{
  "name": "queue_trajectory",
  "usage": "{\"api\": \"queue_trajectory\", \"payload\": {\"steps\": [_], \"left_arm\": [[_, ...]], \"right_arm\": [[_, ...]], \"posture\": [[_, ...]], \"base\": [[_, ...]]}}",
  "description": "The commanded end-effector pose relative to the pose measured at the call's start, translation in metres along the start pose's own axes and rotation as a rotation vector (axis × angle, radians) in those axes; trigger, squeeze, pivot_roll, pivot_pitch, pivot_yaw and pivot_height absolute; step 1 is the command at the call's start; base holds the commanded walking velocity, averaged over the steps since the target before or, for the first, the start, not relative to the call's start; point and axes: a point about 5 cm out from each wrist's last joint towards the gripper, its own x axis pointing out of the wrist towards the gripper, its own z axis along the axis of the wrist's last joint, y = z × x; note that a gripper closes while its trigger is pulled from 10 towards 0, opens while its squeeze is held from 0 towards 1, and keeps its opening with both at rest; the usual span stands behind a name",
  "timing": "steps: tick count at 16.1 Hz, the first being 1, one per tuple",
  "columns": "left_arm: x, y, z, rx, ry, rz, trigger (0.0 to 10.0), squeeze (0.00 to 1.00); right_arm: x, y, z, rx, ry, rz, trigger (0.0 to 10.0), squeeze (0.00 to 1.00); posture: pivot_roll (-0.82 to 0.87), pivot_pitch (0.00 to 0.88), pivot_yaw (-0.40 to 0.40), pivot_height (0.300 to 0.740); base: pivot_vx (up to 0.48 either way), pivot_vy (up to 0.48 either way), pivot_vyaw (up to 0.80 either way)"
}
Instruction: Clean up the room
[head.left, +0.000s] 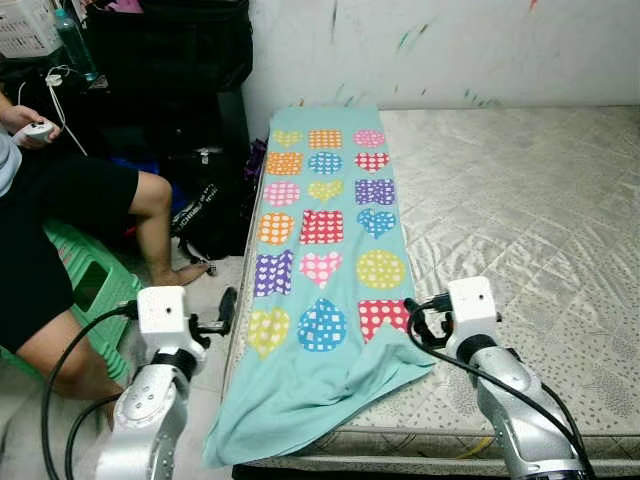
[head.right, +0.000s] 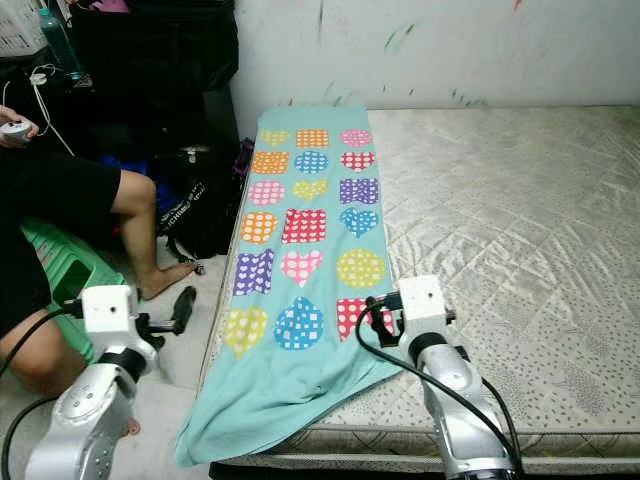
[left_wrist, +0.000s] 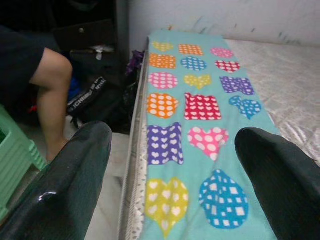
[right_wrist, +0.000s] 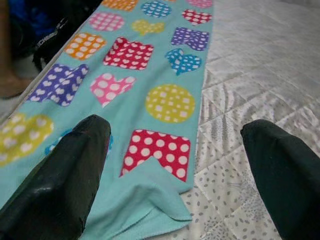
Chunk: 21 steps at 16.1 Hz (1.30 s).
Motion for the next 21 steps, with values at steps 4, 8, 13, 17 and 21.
{"api": "queue_trajectory", "payload": {"steps": [4,8,13,17,21], "left_arm": [[0.0019,-0.0014,0.0053,0.014,-0.02,-0.005,10.0,0.0],[0.0014,-0.0008,0.0055,0.016,-0.021,-0.002,10.0,0.0],[0.0011,-0.0005,0.0054,0.016,-0.019,-0.003,10.0,0.0],[0.0014,-0.0003,0.0056,0.015,-0.018,0.0,10.0,0.0],[0.0017,-0.0003,0.0053,0.014,-0.017,0.002,10.0,0.0]], "right_arm": [[0.0031,0.0019,-0.0004,-0.042,0.018,0.021,10.0,0.0],[0.0024,0.0028,-0.0034,-0.049,0.028,0.028,10.0,0.0],[0.0021,0.0047,-0.003,-0.042,0.021,0.032,10.0,0.0],[0.0021,0.0058,-0.0022,-0.037,0.018,0.036,10.0,0.0],[0.0024,0.0072,-0.0015,-0.035,0.015,0.043,10.0,0.0]], "posture": [[-0.13,0.0,0.042,0.74],[-0.13,0.0,0.04,0.74],[-0.12,0.0,0.043,0.74],[-0.12,0.0,0.041,0.74],[-0.13,0.0,0.042,0.705]], "base": [[0.0,0.0,0.0],[0.0,0.0,0.0],[0.0,0.0,0.0],[0.0,0.0,0.0],[0.0,0.0,0.0]]}}
